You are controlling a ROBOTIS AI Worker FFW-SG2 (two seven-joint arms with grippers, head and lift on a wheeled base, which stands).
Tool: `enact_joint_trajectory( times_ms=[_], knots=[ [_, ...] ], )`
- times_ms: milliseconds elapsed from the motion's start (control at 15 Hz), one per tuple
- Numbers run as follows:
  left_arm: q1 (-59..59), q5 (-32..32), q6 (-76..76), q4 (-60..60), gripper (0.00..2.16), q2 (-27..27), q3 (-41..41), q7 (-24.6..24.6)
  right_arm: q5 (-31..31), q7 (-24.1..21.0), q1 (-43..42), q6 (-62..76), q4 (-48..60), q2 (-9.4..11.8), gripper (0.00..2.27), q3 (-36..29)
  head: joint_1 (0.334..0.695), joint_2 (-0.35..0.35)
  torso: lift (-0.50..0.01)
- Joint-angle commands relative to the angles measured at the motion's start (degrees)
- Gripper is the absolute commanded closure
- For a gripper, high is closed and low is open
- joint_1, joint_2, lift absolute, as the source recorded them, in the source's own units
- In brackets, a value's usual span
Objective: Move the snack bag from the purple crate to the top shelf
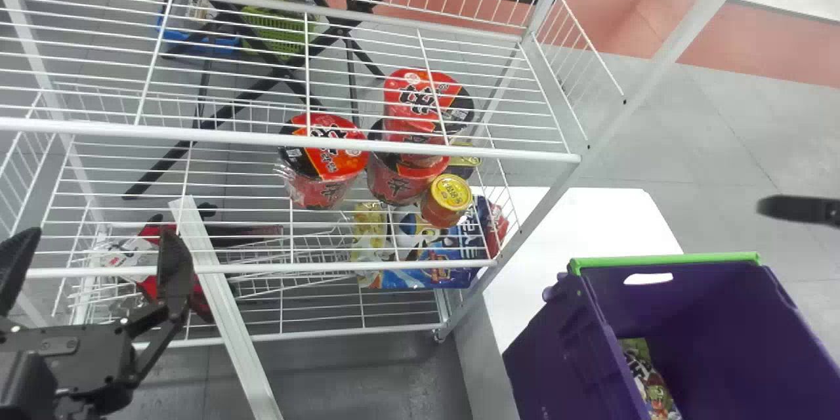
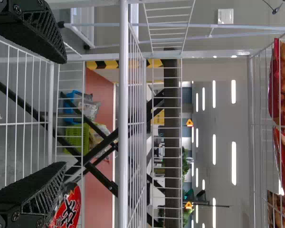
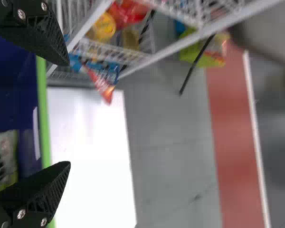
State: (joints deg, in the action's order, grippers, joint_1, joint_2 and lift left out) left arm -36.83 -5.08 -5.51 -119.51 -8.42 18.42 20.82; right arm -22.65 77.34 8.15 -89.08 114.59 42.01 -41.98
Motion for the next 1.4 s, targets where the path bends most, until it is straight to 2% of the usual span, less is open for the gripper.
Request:
enact_joint_trajectory(
  times_ms=[0, 333, 600, 800, 933, 1133, 1333],
  knots=[
    [0.0, 0.0, 0.0, 0.1, 0.03, -0.1, 0.0, 0.1, -4.7, 1.0, -0.1, -1.0, -7.0, 1.2, 0.0, 3.6, 0.695, -0.35, -0.458],
    [0.2, -0.2, -0.3, 0.8, 0.03, -0.1, 0.0, 0.3, -9.0, 1.0, 1.3, -1.0, -14.8, 0.1, 0.0, 11.1, 0.695, -0.35, -0.458],
    [0.4, 0.4, -0.3, 0.9, 0.03, -0.1, 0.0, -0.2, -9.4, 1.0, 2.1, -1.0, -21.9, -0.3, 0.0, 12.5, 0.695, -0.35, -0.458],
    [0.7, 0.5, -0.3, 1.2, 0.03, -0.1, 0.3, -0.4, -8.9, 1.0, 2.7, 0.4, -27.0, -1.8, 0.0, 12.6, 0.695, -0.35, -0.458],
    [1.9, 1.0, -0.3, 2.7, 0.03, -0.1, 0.9, -0.6, -8.9, 1.0, 2.9, 5.3, -30.9, -2.2, 0.0, 12.5, 0.695, -0.35, -0.458],
    [3.2, 1.8, -0.5, 4.5, 0.03, -0.1, 1.2, -0.6, -9.3, 1.0, 3.0, 22.0, -36.0, -5.2, 0.0, 12.7, 0.695, -0.35, -0.458],
    [4.8, 3.1, -1.0, 7.1, 0.03, 0.3, 1.4, -1.1, -9.3, 1.0, 3.0, 29.0, -40.2, -5.7, 0.0, 13.2, 0.695, -0.35, -0.458]
  ],
)
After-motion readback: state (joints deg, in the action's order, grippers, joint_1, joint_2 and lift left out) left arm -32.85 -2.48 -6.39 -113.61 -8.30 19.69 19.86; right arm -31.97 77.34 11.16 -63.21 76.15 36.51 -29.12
